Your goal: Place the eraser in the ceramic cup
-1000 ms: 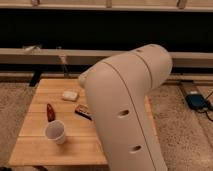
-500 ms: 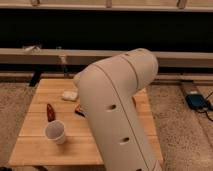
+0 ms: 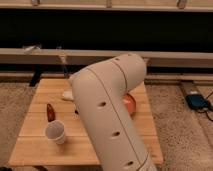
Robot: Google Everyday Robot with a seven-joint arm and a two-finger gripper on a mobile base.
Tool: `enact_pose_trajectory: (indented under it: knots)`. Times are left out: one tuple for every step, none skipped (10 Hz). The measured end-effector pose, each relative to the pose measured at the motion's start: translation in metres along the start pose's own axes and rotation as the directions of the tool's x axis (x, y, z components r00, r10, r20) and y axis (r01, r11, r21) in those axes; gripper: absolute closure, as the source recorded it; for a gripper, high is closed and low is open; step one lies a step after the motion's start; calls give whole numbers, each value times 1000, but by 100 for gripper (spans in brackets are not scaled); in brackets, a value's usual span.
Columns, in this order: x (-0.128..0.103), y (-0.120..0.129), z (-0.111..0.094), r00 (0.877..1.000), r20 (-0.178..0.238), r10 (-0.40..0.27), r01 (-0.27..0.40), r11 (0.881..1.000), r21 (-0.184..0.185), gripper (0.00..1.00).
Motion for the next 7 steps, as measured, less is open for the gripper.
enact_pose_trajectory:
  knots:
    - [-5,-1,4,1000,0,-9,9,1000,-8,20]
    - [-7,-2,6,1000,-1,-12,12,1000,-13,24]
    - [-7,-2,7,1000,-5,-12,12,1000,-17,33]
    - [-8,-2,6,1000,-7,-13,13,1000,-18,41]
    - [-9,-1,6,1000,-11,-17,17,1000,-21,54]
    - [-11,-1,3,1000,-15,-23,22,1000,-18,63]
    - [-12,0,-2,999,-17,-28,27,999,-16,71]
